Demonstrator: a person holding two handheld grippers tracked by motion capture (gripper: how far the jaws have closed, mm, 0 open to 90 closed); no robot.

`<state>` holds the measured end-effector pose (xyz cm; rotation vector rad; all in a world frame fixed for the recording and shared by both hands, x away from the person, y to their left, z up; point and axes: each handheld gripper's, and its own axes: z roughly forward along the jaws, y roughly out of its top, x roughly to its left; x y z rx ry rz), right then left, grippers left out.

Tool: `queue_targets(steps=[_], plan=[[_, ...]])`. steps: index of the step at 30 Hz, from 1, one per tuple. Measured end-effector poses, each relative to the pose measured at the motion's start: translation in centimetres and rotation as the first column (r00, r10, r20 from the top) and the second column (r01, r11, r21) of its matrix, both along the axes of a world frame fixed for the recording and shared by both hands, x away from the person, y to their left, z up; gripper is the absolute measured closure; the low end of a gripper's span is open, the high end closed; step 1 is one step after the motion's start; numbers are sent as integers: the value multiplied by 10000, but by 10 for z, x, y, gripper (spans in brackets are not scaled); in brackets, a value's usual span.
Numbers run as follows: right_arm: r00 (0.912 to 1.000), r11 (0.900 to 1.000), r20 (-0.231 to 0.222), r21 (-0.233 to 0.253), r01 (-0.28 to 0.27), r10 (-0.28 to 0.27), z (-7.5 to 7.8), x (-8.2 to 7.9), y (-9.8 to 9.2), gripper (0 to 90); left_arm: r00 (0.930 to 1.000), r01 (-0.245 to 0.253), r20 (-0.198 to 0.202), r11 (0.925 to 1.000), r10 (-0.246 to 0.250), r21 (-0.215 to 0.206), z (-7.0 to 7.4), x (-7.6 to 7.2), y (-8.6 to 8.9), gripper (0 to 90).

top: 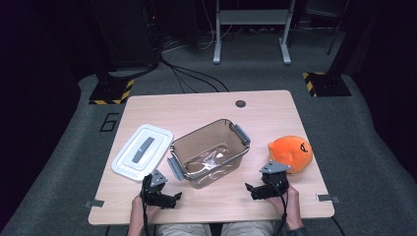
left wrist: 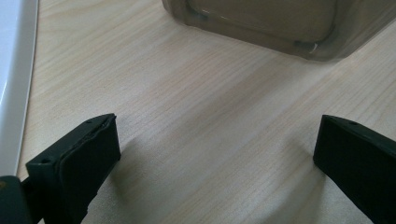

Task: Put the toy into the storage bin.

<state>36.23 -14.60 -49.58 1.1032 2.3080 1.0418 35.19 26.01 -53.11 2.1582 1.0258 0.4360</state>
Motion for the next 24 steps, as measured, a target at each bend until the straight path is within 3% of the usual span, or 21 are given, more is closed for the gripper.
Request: queue_targets(steps=[9,14,20,21,24], plan=[[9965,9978,523,175,637,-645,31,-4,-25,0,10000,-11,1,10000,11,-2,0,0,0,2],[9916,9944,758,-32,1053,-1048,48,0,-41,0,10000,-15,-1,10000,15,-1,0,0,0,2],[9798,9840,906,71,1782,-1781,66,11,-68,0,10000,-29,-3,10000,29,-2,0,0,0,2],[9708,9765,1081,-43,2156,-2139,69,16,-75,0,10000,-28,0,10000,28,1,0,0,0,2],[9635,9688,1062,-66,2477,-2456,72,25,-88,0,10000,-31,-16,10000,31,16,0,0,0,2]])
